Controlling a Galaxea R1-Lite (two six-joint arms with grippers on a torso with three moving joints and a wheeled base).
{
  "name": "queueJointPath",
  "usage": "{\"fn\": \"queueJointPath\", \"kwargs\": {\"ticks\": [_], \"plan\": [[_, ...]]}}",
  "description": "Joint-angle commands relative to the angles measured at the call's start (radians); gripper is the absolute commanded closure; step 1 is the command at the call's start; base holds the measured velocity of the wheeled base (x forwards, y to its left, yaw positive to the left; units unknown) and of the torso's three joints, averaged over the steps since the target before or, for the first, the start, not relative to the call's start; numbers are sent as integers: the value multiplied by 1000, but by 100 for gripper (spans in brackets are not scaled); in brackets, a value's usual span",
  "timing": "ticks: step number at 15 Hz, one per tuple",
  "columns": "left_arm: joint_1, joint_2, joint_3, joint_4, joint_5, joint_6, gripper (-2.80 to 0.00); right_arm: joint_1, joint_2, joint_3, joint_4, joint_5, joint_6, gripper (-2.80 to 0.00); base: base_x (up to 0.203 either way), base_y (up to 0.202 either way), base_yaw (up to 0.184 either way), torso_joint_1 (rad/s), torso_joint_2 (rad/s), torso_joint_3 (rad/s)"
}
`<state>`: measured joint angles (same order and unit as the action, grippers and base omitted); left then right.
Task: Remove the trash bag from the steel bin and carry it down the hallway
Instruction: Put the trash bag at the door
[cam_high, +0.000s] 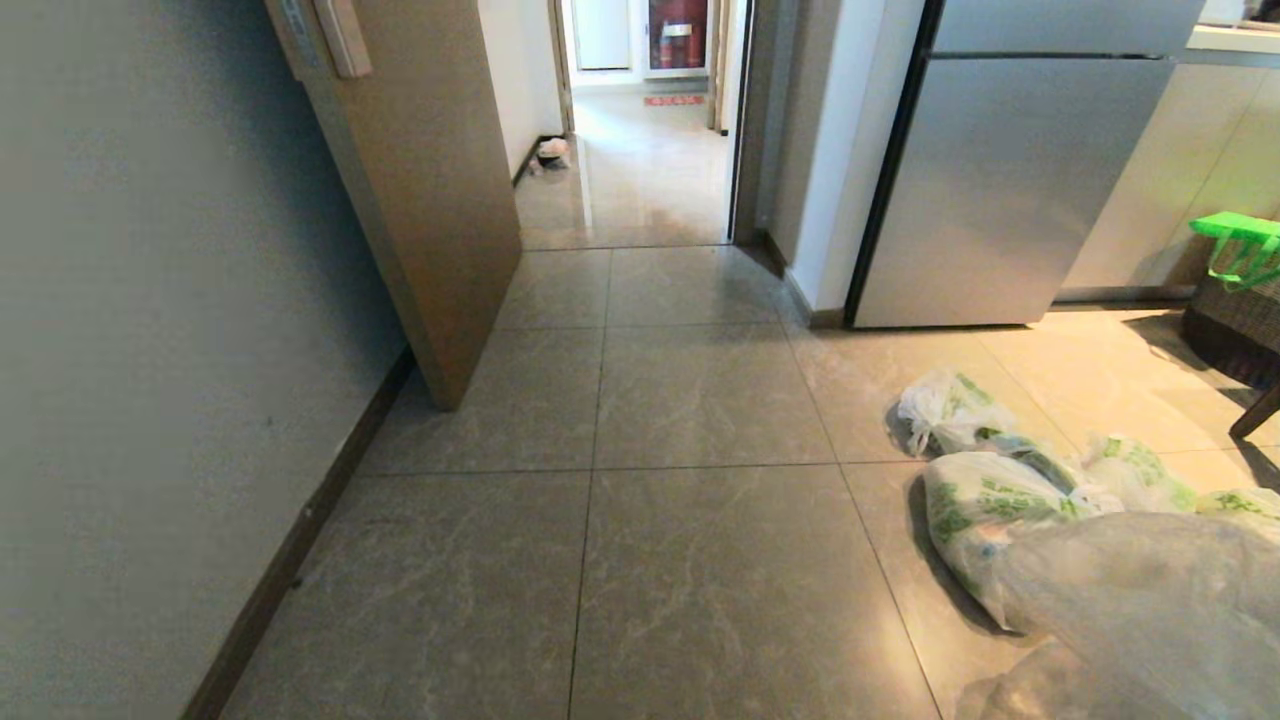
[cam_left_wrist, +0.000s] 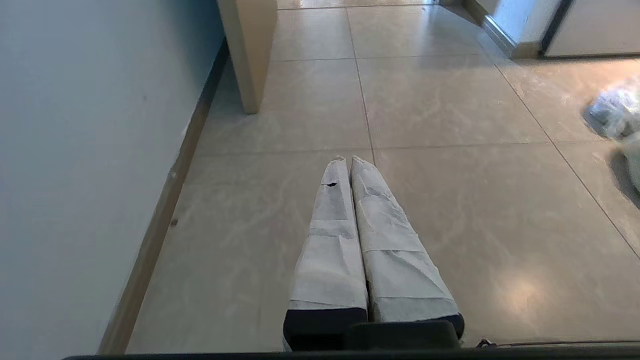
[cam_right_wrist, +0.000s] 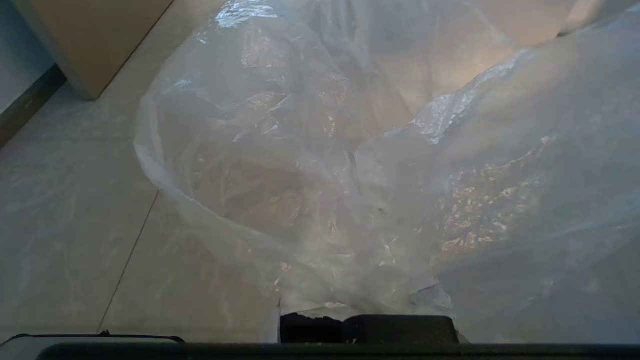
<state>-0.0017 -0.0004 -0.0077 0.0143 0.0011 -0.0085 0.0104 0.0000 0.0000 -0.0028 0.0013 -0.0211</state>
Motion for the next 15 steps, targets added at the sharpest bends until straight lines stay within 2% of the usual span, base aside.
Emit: {"fn": "queueJointPath", "kwargs": {"ticks": [1,15], "plan": [[0,0,0,0,0,-1,0,0,2,2,0,0,0,0,196,0,-2,2,2,-2],[0,0,0,0,0,-1,0,0,2,2,0,0,0,0,193,0,1,3,2,2]]}}
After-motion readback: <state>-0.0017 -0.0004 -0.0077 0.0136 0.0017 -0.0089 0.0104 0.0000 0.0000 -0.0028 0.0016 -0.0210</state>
